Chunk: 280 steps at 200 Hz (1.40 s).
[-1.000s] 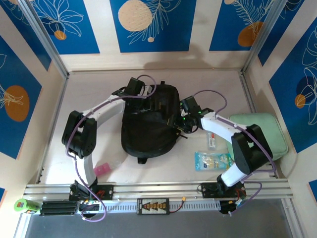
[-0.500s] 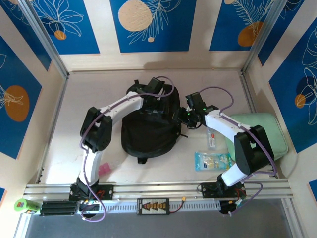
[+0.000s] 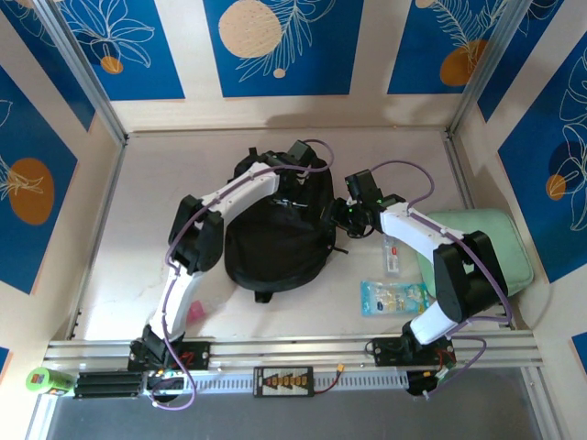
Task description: Pack books, pencil case, and school supplies into a backpack
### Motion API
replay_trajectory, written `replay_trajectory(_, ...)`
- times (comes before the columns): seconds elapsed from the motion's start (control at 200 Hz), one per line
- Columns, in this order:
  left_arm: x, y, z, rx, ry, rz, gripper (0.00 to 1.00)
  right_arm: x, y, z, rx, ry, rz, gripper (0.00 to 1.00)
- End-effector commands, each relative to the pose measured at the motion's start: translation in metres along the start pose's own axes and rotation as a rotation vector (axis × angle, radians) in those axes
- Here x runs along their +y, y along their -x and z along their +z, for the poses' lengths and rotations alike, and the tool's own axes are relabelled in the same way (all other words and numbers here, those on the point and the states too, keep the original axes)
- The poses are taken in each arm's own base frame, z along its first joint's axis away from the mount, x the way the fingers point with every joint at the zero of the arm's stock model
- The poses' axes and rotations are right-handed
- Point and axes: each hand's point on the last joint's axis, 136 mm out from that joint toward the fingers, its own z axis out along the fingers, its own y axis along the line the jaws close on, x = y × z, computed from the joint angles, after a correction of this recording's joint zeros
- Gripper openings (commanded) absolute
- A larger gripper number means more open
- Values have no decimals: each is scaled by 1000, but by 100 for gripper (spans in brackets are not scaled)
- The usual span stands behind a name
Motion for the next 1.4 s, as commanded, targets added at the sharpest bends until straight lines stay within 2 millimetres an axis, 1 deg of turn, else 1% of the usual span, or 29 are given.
replay_trajectory(0.0,-2,-2,-16,7,12,9,14,-12,-4,5,11,-44,20,52)
replay_trajectory(0.135,-9,10,-46,-58,-34,15,11,-19,-8,8,28,-69,43,51)
replay_trajectory(0.26,-6,10,-61,-90,-39,10,8,-23,-13,13,43,-66,64,51)
replay_trajectory(0.37,-1,6,-67,-99,-33,5,5,-25,-15,15,52,-69,72,51)
replay_trajectory(0.465,3,4,-69,-107,-29,-3,0,-26,-15,16,52,-73,70,51)
replay_trajectory(0.66,11,5,-71,-123,-5,-9,0,-26,-15,18,53,-81,68,51)
replay_trajectory(0.725,17,7,-70,-127,14,-12,0,-28,-15,19,54,-93,67,50)
replay_trajectory(0.765,21,6,-69,-125,25,-13,0,-31,-16,21,56,-108,67,48)
replay_trajectory(0.85,35,6,-64,-121,59,-23,0,-38,-19,26,66,-151,65,45)
replay_trajectory(0.925,51,5,-61,-112,98,-34,0,-44,-22,32,83,-192,63,41)
replay_trajectory(1.025,79,0,-61,-96,157,-60,0,-55,-25,38,99,-263,69,39)
replay_trajectory(1.15,118,-8,-70,-91,196,-126,0,-63,-26,44,109,-310,84,38)
replay_trajectory(1.27,151,-19,-80,-84,219,-194,0,-61,-22,47,103,-311,81,37)
replay_trajectory(1.395,178,-29,-87,-85,238,-254,0,-45,-7,51,76,-266,48,37)
